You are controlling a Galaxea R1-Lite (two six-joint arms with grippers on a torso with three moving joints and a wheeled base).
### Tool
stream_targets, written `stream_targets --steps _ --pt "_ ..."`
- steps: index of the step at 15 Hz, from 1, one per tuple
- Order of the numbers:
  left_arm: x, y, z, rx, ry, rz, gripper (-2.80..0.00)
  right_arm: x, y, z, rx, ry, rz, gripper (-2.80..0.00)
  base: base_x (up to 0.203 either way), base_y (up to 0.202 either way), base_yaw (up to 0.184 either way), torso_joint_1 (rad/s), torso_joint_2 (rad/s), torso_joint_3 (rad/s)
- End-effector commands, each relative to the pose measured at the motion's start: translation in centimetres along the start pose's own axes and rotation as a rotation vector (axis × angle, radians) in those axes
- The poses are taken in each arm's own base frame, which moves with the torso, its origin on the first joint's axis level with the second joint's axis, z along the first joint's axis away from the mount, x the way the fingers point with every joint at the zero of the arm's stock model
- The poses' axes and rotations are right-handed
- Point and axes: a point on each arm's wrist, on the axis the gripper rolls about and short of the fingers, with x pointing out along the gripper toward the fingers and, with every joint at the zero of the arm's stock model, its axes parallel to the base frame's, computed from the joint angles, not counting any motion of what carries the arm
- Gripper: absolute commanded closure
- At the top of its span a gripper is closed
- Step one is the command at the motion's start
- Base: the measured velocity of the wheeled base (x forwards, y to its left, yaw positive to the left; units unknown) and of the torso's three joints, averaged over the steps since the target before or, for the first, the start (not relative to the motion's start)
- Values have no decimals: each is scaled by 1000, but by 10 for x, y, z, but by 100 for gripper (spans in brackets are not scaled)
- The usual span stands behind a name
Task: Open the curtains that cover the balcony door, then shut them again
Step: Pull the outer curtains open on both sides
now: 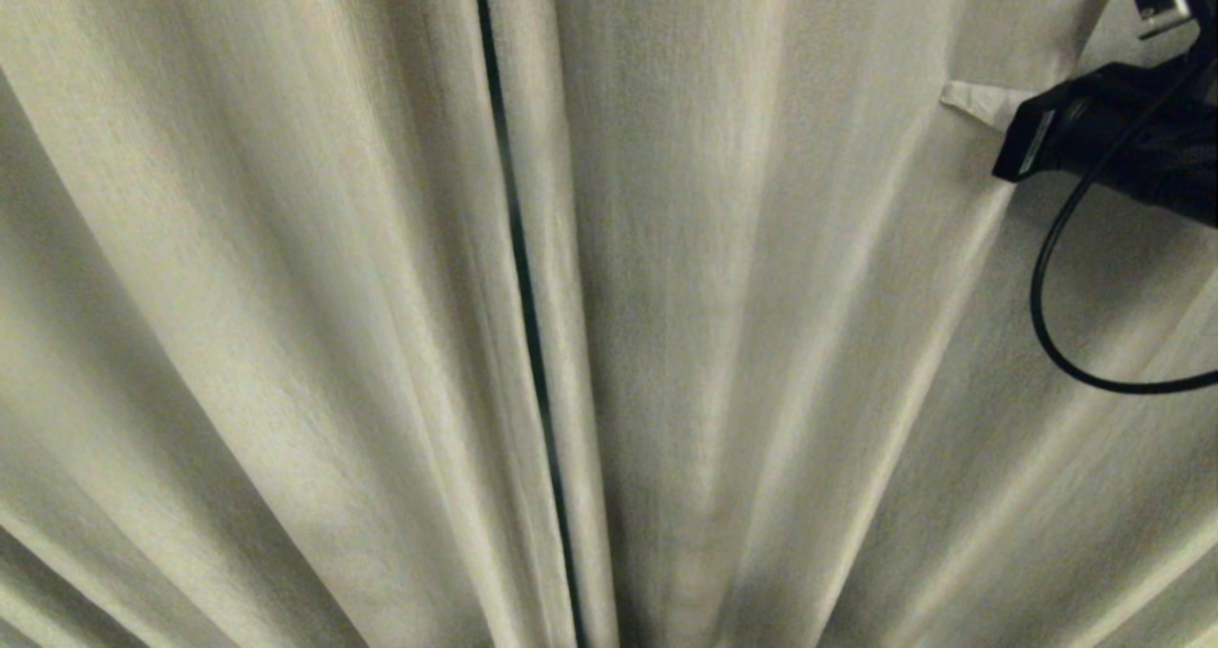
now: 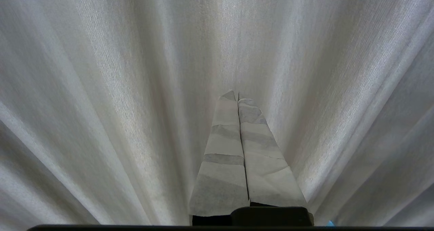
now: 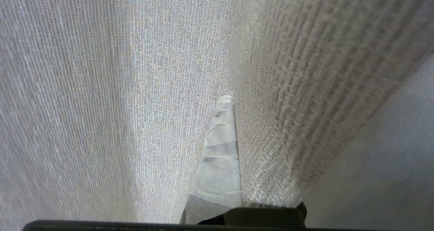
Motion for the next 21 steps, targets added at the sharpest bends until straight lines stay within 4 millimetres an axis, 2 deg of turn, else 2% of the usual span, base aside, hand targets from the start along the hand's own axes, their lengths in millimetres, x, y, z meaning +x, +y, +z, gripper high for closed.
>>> stream_targets --steps 1,4,8,21 --pt "0 0 0 0 0 0 0 -2 0 3 -4 -11 1 0 0 0 0 0 0 0" --pt "0 0 0 0 0 0 0 -5 0 5 -8 -13 -6 0 0 0 0 0 0 0" --pt "0 0 0 0 0 0 0 -15 -18 11 -25 -14 -98 0 0 0 0 0 0 0" --pt "0 0 0 0 -2 0 0 -91 -122 33 -169 -6 -531 0 0 0 0 0 0 0"
